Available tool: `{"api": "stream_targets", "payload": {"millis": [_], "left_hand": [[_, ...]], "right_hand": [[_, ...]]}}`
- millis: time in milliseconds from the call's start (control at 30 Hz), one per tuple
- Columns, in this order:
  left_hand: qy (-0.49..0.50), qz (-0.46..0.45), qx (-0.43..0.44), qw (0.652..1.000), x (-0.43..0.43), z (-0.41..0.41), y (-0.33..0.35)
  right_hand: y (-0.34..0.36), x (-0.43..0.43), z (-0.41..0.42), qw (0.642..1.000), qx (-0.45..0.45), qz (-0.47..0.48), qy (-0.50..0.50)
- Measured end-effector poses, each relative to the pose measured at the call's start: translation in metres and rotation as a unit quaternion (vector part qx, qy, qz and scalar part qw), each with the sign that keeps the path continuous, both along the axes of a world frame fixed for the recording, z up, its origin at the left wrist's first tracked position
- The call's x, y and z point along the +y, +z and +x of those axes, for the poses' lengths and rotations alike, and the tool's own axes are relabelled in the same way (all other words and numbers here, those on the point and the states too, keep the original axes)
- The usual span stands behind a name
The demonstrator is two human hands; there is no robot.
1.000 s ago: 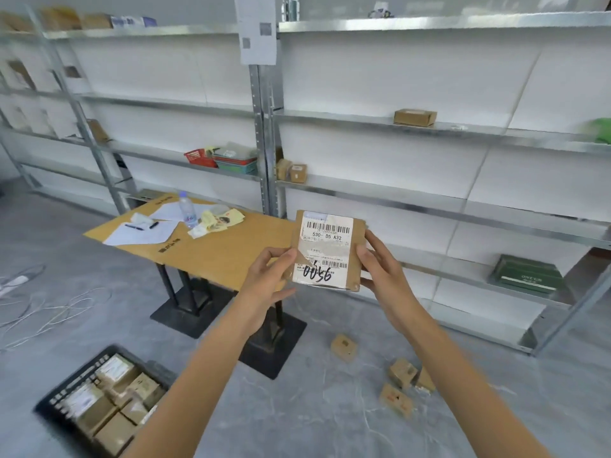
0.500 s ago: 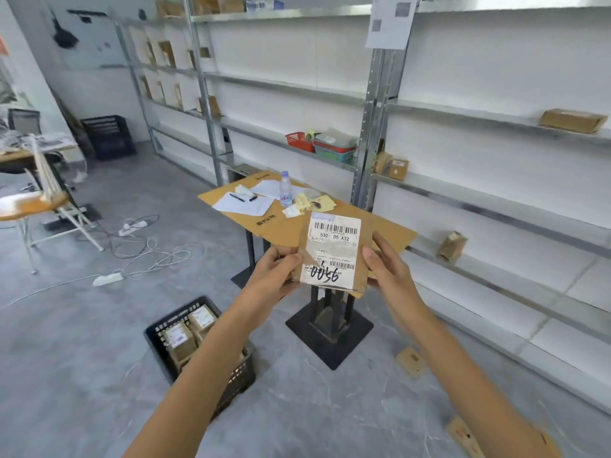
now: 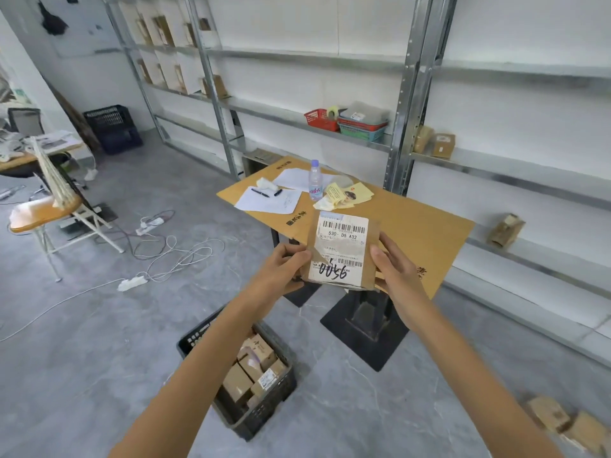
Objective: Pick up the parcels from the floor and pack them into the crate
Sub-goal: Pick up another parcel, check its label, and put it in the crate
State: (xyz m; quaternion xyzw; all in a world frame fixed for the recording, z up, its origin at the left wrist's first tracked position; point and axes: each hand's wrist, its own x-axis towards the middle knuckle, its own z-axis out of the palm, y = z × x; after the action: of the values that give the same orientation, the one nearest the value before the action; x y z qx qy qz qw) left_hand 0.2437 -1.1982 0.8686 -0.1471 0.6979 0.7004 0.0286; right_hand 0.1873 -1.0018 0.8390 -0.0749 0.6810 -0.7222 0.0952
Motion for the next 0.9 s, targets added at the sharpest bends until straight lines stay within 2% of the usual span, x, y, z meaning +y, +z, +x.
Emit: {"api": "stream_targets", "payload": {"millis": [433, 667, 900], "left_hand": [[-0.088, -0.011, -0.039, 0.995, -0.165, -0.044, -0.052], [-0.168, -0.023, -0.077, 0.982, -0.283, -0.085, -0.079], [-0.239, -0.034, -0.134, 0.961, -0.376, -0.116, -0.108]], "right_hand": [[-0.038, -0.142, -0.02, 0.998, -0.06, 0.025, -0.013], [-0.075, -0.259, -0.027, 0.989, -0.124, -0.006, -0.085], [-0.117, -0.363, -0.021, 0.979, -0.177, -0.014, -0.101]]}}
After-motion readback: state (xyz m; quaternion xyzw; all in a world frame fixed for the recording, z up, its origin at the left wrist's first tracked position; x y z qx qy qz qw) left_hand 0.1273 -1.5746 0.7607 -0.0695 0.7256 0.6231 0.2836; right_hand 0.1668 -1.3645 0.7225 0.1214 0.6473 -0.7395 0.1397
